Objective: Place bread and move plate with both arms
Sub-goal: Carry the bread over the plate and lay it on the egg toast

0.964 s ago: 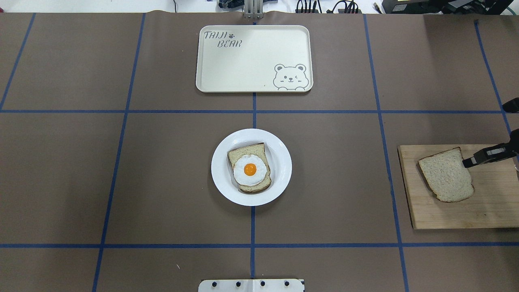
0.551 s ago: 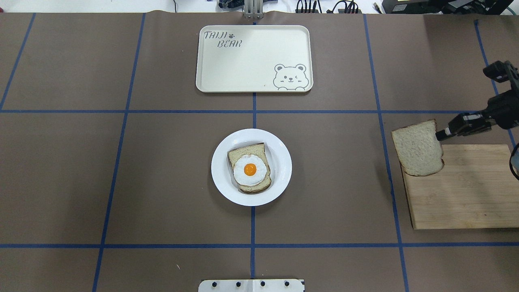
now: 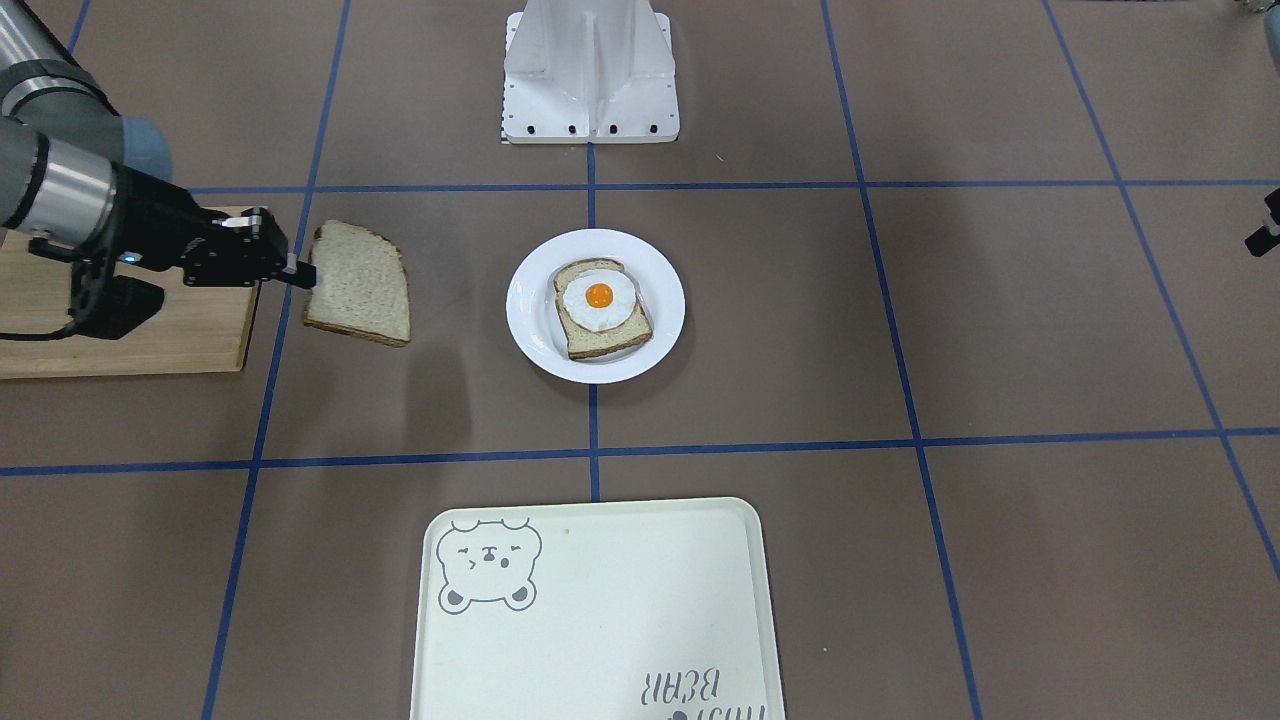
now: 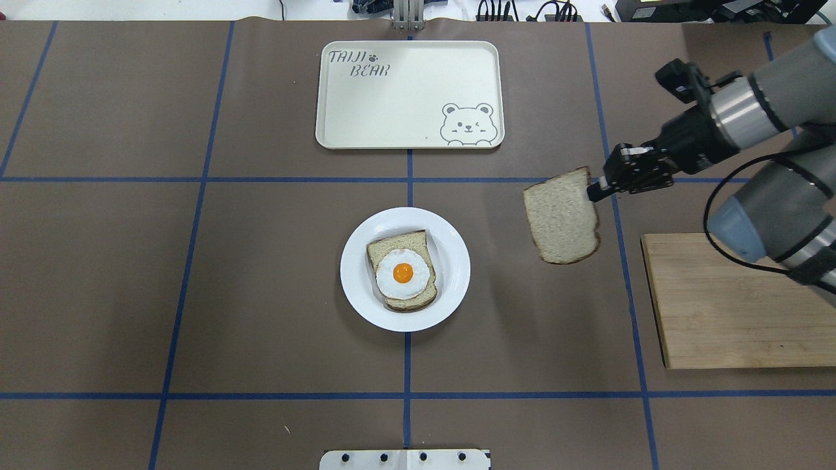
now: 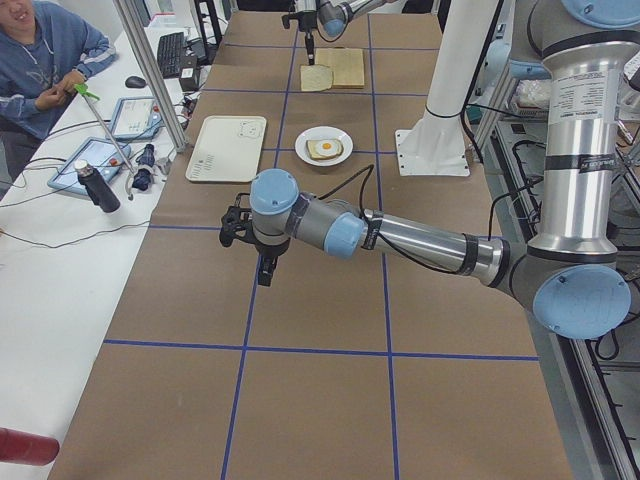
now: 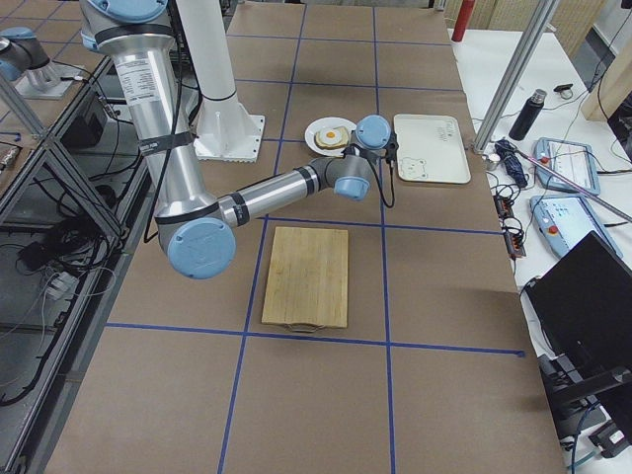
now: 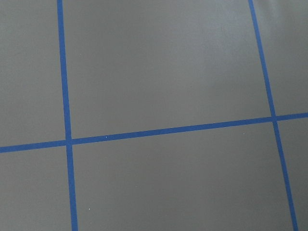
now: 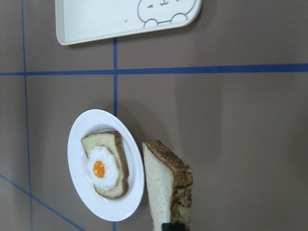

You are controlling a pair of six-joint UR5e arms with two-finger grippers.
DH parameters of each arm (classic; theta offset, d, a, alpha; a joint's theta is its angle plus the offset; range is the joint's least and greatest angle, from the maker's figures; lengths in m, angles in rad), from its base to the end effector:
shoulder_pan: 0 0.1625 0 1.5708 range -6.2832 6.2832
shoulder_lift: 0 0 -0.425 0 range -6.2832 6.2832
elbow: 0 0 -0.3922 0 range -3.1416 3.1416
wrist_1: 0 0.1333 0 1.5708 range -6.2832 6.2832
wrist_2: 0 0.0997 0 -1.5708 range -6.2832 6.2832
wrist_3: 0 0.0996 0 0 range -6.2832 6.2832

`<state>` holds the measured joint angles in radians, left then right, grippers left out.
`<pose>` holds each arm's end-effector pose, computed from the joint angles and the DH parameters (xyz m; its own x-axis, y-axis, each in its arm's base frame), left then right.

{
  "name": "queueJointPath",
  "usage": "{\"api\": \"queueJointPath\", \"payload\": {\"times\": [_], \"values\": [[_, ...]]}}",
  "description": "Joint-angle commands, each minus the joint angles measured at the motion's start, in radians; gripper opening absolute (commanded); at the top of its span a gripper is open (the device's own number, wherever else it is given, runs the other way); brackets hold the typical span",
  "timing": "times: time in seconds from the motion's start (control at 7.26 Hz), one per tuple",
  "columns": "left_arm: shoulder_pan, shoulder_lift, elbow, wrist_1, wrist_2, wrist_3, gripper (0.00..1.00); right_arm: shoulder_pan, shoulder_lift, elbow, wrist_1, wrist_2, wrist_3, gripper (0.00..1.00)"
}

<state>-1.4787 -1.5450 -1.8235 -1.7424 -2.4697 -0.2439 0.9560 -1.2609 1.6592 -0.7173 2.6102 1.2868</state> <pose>-0.0103 -0.4902 0.5176 0.5949 0.1274 -0.7937 0.0607 0.9774 0.2024 -0.2902 -0.4932 0.3363 0.1573 -0.0233 0.9873 0.1066 0.9943 0.0065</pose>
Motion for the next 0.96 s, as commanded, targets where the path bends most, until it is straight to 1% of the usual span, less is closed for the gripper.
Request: {"api": "queueJointPath", "payload": {"times": [0.0, 0.14, 0.28, 0.41, 0.55, 0.83], "values": [[0.0, 0.0, 0.001, 0.0, 0.0, 0.0, 0.98, -0.165, 0.121, -0.006, -0.001, -0.152, 0.13, 0.0], [0.002, 0.0, 0.003, 0.001, 0.0, 0.0, 0.98, -0.233, 0.153, -0.022, 0.004, -0.22, 0.128, 0.0], [0.002, 0.0, 0.004, 0.001, 0.0, 0.0, 0.98, -0.267, 0.185, -0.044, 0.004, -0.229, 0.123, 0.0], [0.002, 0.0, 0.003, 0.001, 0.0, 0.0, 0.98, -0.305, 0.225, -0.074, 0.007, -0.267, 0.12, 0.0], [0.0, 0.002, 0.0, 0.001, 0.0, 0.0, 0.98, -0.33, 0.238, -0.093, 0.01, -0.304, 0.096, 0.0], [0.0, 0.008, -0.007, 0.003, 0.0, 0.0, 0.98, -0.333, 0.248, -0.146, 0.01, -0.302, -0.019, 0.0]]}}
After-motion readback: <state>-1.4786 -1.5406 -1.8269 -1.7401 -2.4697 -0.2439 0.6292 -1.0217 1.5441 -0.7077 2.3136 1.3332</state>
